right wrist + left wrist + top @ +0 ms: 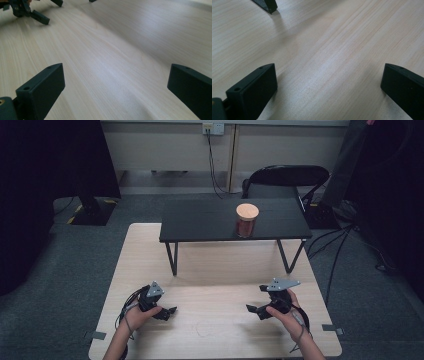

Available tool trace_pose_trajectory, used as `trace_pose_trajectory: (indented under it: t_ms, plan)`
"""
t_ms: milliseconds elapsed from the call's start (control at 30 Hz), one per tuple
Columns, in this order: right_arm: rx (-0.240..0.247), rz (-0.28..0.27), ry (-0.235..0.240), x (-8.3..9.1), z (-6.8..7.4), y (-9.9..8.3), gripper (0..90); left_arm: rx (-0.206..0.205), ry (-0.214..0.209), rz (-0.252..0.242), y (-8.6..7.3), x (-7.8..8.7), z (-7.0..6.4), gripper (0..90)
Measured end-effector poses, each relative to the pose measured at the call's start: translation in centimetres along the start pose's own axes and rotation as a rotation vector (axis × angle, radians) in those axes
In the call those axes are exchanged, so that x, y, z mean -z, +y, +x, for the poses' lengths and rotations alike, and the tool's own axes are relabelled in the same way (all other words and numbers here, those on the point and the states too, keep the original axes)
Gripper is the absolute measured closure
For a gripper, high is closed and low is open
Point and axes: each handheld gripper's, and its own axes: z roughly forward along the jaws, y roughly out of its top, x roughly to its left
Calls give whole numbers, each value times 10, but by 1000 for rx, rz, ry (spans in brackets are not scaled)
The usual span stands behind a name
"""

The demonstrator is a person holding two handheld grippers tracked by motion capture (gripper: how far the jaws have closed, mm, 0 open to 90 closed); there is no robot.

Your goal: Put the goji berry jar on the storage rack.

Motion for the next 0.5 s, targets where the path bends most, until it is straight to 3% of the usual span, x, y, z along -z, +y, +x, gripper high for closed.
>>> trace_pose_trajectory:
  t_ms: [500]
  plan:
    - [15,55,-2,-11,1,-20,5,0,0,0,0,0,0,0]
